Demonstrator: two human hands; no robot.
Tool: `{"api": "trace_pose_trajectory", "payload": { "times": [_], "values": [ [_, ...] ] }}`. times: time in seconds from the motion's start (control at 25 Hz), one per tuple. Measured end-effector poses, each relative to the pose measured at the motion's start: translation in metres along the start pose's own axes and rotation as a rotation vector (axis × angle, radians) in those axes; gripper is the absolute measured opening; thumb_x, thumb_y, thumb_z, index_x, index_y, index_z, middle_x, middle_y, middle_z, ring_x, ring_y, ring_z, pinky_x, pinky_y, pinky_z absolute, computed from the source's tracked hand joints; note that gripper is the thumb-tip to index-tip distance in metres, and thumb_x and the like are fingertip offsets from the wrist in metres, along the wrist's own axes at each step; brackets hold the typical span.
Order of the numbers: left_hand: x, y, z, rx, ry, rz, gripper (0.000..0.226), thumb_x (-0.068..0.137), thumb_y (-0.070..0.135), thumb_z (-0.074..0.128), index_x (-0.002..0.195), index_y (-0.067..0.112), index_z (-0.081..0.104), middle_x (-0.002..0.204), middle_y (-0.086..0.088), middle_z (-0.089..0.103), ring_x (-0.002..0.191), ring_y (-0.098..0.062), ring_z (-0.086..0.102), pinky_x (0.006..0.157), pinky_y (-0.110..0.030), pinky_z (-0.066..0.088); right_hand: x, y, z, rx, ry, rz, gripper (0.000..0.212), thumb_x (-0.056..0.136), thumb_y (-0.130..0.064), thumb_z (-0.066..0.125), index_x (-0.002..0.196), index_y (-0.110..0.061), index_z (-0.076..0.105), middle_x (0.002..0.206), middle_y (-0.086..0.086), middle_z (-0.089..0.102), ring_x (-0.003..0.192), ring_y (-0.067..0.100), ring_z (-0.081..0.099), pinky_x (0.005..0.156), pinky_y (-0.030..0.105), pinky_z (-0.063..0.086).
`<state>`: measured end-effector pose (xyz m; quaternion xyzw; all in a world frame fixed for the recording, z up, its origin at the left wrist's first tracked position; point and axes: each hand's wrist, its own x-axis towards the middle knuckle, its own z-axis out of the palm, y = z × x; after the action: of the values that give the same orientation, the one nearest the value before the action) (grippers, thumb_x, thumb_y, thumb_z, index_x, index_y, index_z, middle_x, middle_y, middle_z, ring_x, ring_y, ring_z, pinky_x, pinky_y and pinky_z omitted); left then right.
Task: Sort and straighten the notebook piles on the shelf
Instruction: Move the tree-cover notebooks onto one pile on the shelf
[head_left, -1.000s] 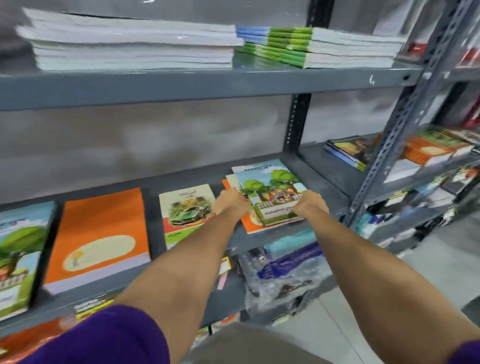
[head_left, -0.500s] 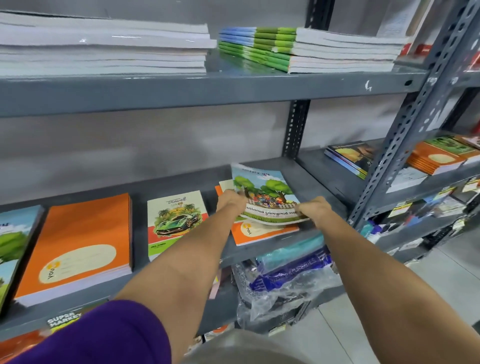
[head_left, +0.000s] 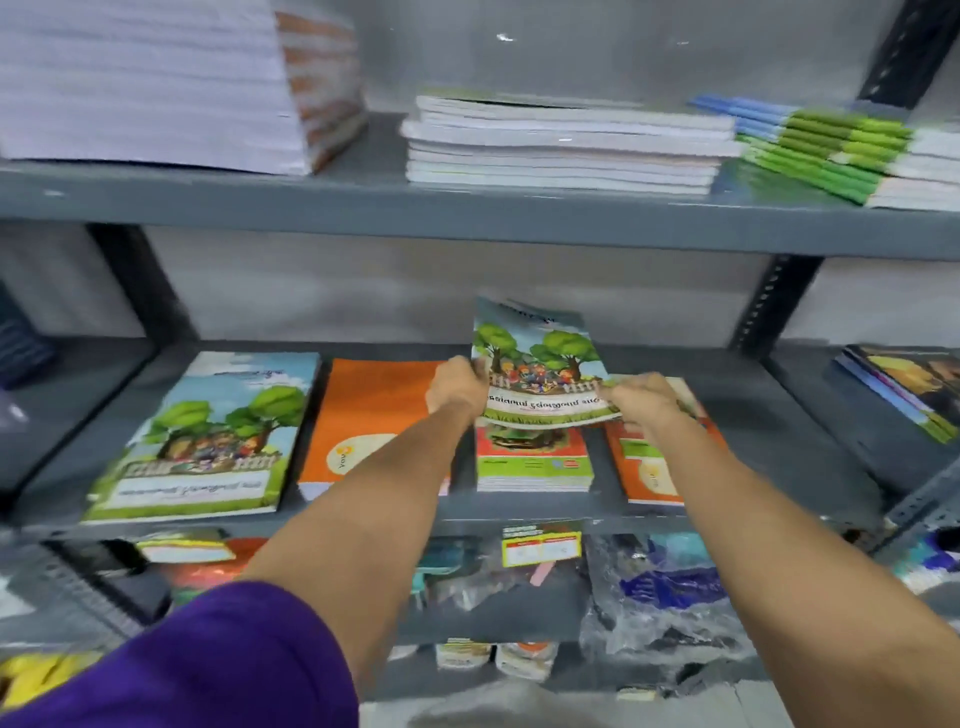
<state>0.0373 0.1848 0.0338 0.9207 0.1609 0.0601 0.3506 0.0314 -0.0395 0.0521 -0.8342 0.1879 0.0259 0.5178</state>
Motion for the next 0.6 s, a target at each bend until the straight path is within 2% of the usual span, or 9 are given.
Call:
{"api": "trace_pose_trajectory", "payload": {
  "times": [0.08,0.16,0.2,0.28,0.4,0.48,0.6],
  "values": [
    [0.005,-0.041,-0.039,0.078,0.069,-0.008,0.047,0.100,0.041,0.038,0.108,0.005,0.067,0.110,-0.019,0.069,0.103,-0.039,0.065,0.085,-0.042,0.053,-0.018,-0.019,0.045,0.002,-0.067,-0.026,0.024,0.076,-0.025,0.079,0.068,-0.014,0.060,0.084,0.012,0.069,0.075,0.025,0.066,0.068,0.036,0.059],
    [0.006,-0.085,-0.082,0.157,0.131,-0.025,0.046,0.100,0.041,0.039,0.108,0.006,0.066,0.109,-0.019,0.069,0.102,-0.038,0.065,0.083,-0.042,0.052,-0.045,-0.039,0.094,0.009,-0.155,-0.053,0.032,0.079,-0.019,0.078,0.060,-0.013,0.053,0.065,0.008,0.056,0.053,0.019,0.050,0.045,0.026,0.042],
    [0.007,-0.108,-0.103,0.190,0.149,-0.042,0.045,0.100,0.041,0.038,0.109,0.006,0.066,0.110,-0.019,0.068,0.103,-0.038,0.065,0.083,-0.042,0.052,-0.058,-0.048,0.119,0.001,-0.200,-0.067,0.034,0.080,-0.018,0.077,0.059,-0.013,0.050,0.062,0.006,0.052,0.049,0.017,0.043,0.042,0.024,0.033],
    [0.007,-0.153,-0.144,0.244,0.186,-0.055,0.044,0.100,0.040,0.038,0.110,0.005,0.064,0.112,-0.019,0.067,0.105,-0.039,0.063,0.083,-0.042,0.050,-0.084,-0.065,0.168,-0.060,-0.250,-0.095,0.032,0.082,-0.023,0.076,0.064,-0.012,0.052,0.060,0.004,0.052,0.047,0.017,0.043,0.041,0.021,0.031],
    [0.001,-0.216,-0.194,0.324,0.230,-0.101,0.042,0.100,0.039,0.038,0.106,0.004,0.062,0.106,-0.019,0.068,0.101,-0.038,0.063,0.079,-0.041,0.050,-0.121,-0.085,0.232,-0.155,-0.301,-0.158,0.029,0.083,-0.030,0.074,0.070,-0.010,0.056,0.063,0.004,0.056,0.048,0.016,0.049,0.048,0.024,0.040],
    [-0.005,-0.252,-0.215,0.347,0.244,-0.127,0.042,0.098,0.042,0.041,0.099,0.006,0.063,0.098,-0.016,0.069,0.093,-0.036,0.065,0.074,-0.040,0.051,-0.142,-0.093,0.267,-0.221,-0.309,-0.197,0.033,0.083,-0.028,0.073,0.064,-0.010,0.053,0.064,0.005,0.056,0.051,0.018,0.052,0.048,0.026,0.040],
    [-0.007,-0.283,-0.239,0.353,0.246,-0.150,0.038,0.093,0.043,0.052,0.091,0.007,0.065,0.092,-0.013,0.070,0.088,-0.035,0.066,0.070,-0.037,0.051,-0.164,-0.098,0.306,-0.399,-0.269,-0.280,0.026,0.083,-0.025,0.072,0.070,-0.009,0.056,0.074,0.008,0.061,0.069,0.023,0.058,0.045,0.027,0.037]
  ]
}}
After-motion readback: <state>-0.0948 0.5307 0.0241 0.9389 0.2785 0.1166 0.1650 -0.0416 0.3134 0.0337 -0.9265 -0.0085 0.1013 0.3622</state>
